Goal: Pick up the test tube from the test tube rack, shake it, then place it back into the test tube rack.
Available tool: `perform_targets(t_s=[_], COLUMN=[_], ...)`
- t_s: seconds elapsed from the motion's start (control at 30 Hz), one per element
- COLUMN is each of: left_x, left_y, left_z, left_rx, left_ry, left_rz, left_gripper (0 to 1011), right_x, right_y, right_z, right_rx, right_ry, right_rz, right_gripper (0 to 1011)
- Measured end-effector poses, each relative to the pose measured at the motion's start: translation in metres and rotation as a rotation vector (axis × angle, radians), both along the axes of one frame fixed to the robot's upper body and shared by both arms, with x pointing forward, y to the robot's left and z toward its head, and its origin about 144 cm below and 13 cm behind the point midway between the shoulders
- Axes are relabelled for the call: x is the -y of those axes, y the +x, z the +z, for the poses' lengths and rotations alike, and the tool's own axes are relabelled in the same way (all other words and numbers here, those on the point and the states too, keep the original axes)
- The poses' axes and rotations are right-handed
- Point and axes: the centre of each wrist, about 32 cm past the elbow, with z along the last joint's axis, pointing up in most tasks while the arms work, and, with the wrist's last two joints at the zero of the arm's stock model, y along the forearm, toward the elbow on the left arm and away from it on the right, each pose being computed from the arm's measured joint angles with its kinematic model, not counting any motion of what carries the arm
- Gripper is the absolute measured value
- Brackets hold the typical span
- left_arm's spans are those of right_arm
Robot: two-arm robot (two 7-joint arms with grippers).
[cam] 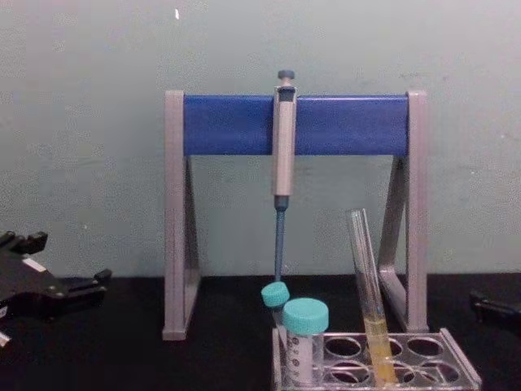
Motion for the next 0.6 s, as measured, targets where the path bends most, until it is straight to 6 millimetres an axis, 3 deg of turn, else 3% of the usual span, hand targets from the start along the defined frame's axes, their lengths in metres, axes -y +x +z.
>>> perform_targets(t_s=[0.6], left_x=[0.0], left_y=[0.0], left_z=[0.0], left_rx=[0.0], left_ry=[0.0], left_rz=[0.0], left_gripper=[1001], right_x=[0.0], right_y=[0.0], right_z=[0.0], right_rx=[0.0], right_ry=[0.0], right_rz=[0.0], right_gripper=[1000])
